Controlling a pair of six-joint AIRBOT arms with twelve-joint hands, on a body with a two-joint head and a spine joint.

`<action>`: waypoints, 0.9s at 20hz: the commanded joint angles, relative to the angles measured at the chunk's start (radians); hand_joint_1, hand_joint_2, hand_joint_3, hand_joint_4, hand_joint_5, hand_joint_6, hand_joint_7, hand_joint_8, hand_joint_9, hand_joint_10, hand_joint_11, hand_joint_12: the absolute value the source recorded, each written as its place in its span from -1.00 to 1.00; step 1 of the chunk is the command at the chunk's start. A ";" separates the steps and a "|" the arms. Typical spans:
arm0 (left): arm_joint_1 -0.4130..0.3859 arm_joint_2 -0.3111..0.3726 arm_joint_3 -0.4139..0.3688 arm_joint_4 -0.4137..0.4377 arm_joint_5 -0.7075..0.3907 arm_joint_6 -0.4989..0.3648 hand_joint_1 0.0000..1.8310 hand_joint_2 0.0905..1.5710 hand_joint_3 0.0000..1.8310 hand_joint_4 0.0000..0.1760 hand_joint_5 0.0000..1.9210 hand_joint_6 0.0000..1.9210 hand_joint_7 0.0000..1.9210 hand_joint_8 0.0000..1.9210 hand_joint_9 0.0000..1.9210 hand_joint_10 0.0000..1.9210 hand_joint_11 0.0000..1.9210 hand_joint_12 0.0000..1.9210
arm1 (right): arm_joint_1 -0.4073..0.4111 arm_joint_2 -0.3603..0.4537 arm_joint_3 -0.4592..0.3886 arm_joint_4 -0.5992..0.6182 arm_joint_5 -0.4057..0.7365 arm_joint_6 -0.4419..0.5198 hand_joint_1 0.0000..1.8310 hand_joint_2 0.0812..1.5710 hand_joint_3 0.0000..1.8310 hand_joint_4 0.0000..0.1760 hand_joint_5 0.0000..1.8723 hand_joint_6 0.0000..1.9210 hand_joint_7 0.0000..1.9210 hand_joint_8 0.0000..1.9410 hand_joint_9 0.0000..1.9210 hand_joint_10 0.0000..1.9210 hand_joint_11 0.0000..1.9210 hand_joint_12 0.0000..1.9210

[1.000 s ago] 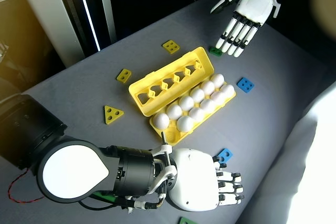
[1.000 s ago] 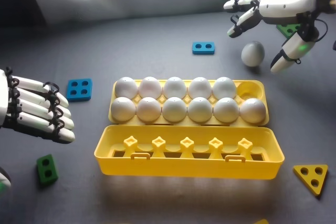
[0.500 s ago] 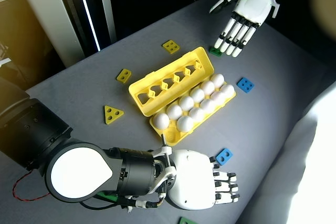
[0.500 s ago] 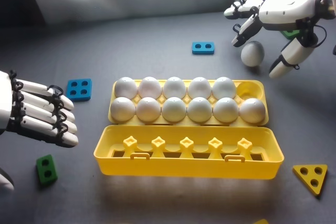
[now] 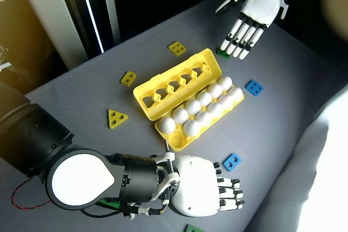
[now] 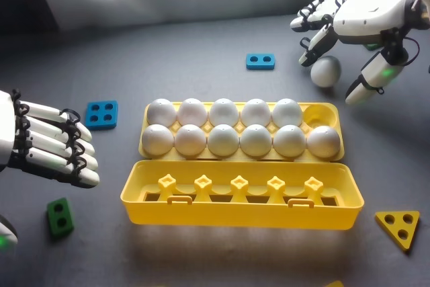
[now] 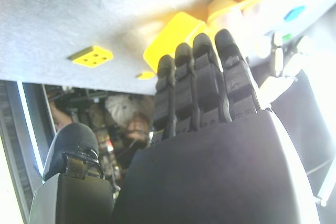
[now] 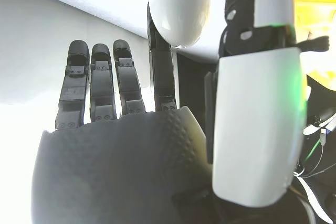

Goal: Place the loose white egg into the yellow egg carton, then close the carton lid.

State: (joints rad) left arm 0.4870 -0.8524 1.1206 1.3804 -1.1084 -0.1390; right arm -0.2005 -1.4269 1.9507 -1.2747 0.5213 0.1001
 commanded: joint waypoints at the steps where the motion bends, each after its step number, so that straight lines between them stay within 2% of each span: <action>1: -0.011 0.011 0.001 -0.068 -0.045 -0.004 -1.00 0.45 -1.00 -1.00 -0.73 -1.00 -0.72 -1.00 -0.76 -1.00 -1.00 -0.60 | 0.002 0.014 0.012 0.054 0.033 -0.006 0.00 0.05 -1.00 -0.16 -0.36 -1.00 -0.89 -1.00 -1.00 -1.00 -1.00 -0.94; 2: -0.011 0.011 0.000 -0.068 -0.045 -0.004 -1.00 0.45 -1.00 -1.00 -0.74 -1.00 -0.73 -1.00 -0.77 -1.00 -1.00 -0.61 | 0.002 0.014 0.014 0.055 0.034 -0.007 0.00 0.04 -1.00 -0.24 -0.35 -0.99 -0.89 -1.00 -1.00 -1.00 -1.00 -0.95; 3: -0.011 0.011 -0.001 -0.068 -0.045 -0.004 -1.00 0.45 -1.00 -1.00 -0.73 -1.00 -0.73 -1.00 -0.77 -1.00 -1.00 -0.61 | 0.001 0.013 0.017 0.059 0.037 -0.010 0.00 0.03 -1.00 -0.17 -0.35 -1.00 -0.89 -1.00 -1.00 -1.00 -1.00 -0.91; 5: -0.012 0.012 -0.002 -0.067 -0.045 -0.004 -1.00 0.44 -1.00 -1.00 -0.74 -1.00 -0.73 -1.00 -0.77 -1.00 -1.00 -0.63 | 0.000 0.012 0.022 0.060 0.042 -0.011 0.00 0.04 -1.00 -0.27 -0.36 -1.00 -0.89 -1.00 -1.00 -1.00 -1.00 -0.98; 11: -0.014 0.012 -0.005 -0.065 -0.045 -0.005 -1.00 0.43 -1.00 -1.00 -0.71 -0.99 -0.71 -0.99 -0.75 -0.99 -1.00 -0.57 | -0.004 0.010 0.024 0.070 0.048 -0.027 0.00 0.05 -1.00 -0.27 -0.37 -1.00 -0.89 -1.00 -1.00 -1.00 -1.00 -1.00; 15: -0.016 0.012 -0.007 -0.064 -0.045 -0.006 -1.00 0.46 -1.00 -1.00 -0.75 -1.00 -0.75 -1.00 -0.79 -1.00 -1.00 -0.69 | -0.004 0.008 0.024 0.077 0.050 -0.027 -0.02 0.05 -1.00 -0.23 -0.36 -1.00 -0.88 -1.00 -1.00 -1.00 -0.97 -0.98; 17: -0.016 0.013 -0.007 -0.063 -0.045 -0.006 -1.00 0.45 -1.00 -1.00 -0.73 -0.99 -0.73 -0.99 -0.77 -0.99 -1.00 -0.63 | -0.005 0.008 0.024 0.078 0.052 -0.027 0.01 0.04 -1.00 -0.45 -0.35 -1.00 -0.87 -1.00 -1.00 -1.00 -1.00 -0.99; 18: -0.016 0.013 -0.007 -0.063 -0.045 -0.007 -1.00 0.45 -1.00 -1.00 -0.72 -1.00 -0.72 -0.99 -0.75 -0.99 -1.00 -0.59 | -0.005 0.008 0.024 0.078 0.054 -0.027 0.00 0.05 -1.00 -0.43 -0.36 -1.00 -0.90 -1.00 -1.00 -1.00 -0.99 -0.99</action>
State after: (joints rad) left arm 0.4774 -0.8524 1.1091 1.3811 -1.1072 -0.1402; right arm -0.2111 -1.4311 1.9640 -1.2480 0.5438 0.0746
